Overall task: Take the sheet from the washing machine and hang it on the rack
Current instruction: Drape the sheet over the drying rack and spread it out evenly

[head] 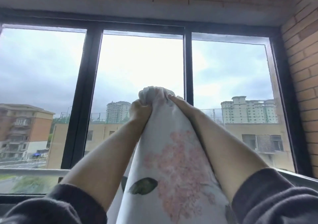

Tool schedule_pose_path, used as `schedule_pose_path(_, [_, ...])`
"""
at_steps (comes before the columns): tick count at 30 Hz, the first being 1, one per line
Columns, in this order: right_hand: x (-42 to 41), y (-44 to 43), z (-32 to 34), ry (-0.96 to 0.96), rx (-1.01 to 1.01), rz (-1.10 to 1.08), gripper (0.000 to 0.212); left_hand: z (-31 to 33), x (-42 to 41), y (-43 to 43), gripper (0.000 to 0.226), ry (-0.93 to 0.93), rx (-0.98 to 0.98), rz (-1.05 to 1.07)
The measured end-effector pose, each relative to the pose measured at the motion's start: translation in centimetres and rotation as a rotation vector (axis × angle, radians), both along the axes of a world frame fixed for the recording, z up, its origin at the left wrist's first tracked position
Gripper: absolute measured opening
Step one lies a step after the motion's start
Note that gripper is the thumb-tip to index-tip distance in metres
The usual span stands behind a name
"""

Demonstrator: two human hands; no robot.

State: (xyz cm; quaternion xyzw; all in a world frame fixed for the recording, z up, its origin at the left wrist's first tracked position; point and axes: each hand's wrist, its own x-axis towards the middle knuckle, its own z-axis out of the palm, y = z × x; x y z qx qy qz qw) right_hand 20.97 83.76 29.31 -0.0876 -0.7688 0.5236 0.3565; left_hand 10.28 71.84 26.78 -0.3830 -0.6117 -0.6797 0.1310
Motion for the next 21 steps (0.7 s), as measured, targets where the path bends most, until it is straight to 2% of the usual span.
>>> schedule_pose_path(1, [-0.5, 1.1, -1.4, -0.070, -0.028, -0.028, 0.088, -1.2, -0.9, 0.9, 0.018, -0.036, -0.069, -0.009])
schedule_pose_path(3, [-1.9, 2.4, -5.6, -0.235, -0.144, -0.052, 0.056, -4.6, -2.6, 2.4, 0.021, -0.119, -0.332, -0.078])
schedule_pose_path(5, [-2.2, 2.4, -9.8, -0.515, -0.006, -0.042, 0.024, -7.6, -3.7, 3.1, 0.012, -0.078, -0.873, -0.131])
schedule_pose_path(6, [-1.9, 2.1, -11.6, -0.588, 0.103, -0.077, 0.017, -8.7, -4.2, 3.3, 0.016, -0.091, -1.088, -0.158])
schedule_pose_path(7, [-1.7, 2.1, -12.6, -0.591, 0.093, -0.081, 0.012, -9.2, -4.3, 3.0, 0.021, -0.098, -1.216, -0.198])
schedule_pose_path(8, [-1.0, 2.0, -13.2, -0.535, -0.016, 0.018, 0.018, -9.3, -4.5, 2.8, 0.023, -0.088, -1.264, -0.218])
schedule_pose_path(10, [-0.2, 1.1, -13.7, -0.363, -0.111, 0.208, 0.032, -9.4, -4.4, 1.9, 0.022, -0.006, -1.243, -0.180])
schedule_pose_path(11, [-0.1, 0.9, -13.7, -0.384, -0.082, 0.192, 0.030, -9.5, -4.1, 1.3, 0.026, 0.035, -1.191, -0.141])
schedule_pose_path(12, [-0.1, 1.2, -13.7, -0.469, 0.019, 0.074, 0.026, -9.7, -4.1, 0.9, 0.034, 0.054, -1.111, -0.081])
schedule_pose_path(13, [-0.7, 0.8, -13.4, -0.552, 0.226, -0.048, 0.027, -10.2, -4.6, 0.5, 0.042, 0.063, -1.012, 0.000])
schedule_pose_path(15, [-1.5, -0.5, -12.5, -0.658, 0.515, -0.284, 0.048, -11.1, -5.3, -1.1, 0.051, 0.088, -0.882, 0.145])
schedule_pose_path(16, [-1.8, -1.1, -12.2, -0.622, 0.611, -0.309, 0.055, -11.6, -5.8, -2.0, 0.050, 0.123, -0.868, 0.184])
schedule_pose_path(19, [-1.7, -3.7, -11.6, -0.454, 0.738, -0.009, 0.052, -13.0, -7.0, -5.0, 0.048, 0.298, -0.891, 0.245])
schedule_pose_path(21, [-2.4, -5.2, -12.0, -0.526, 0.815, 0.097, 0.050, -14.0, -7.7, -7.3, 0.050, 0.389, -0.836, 0.281])
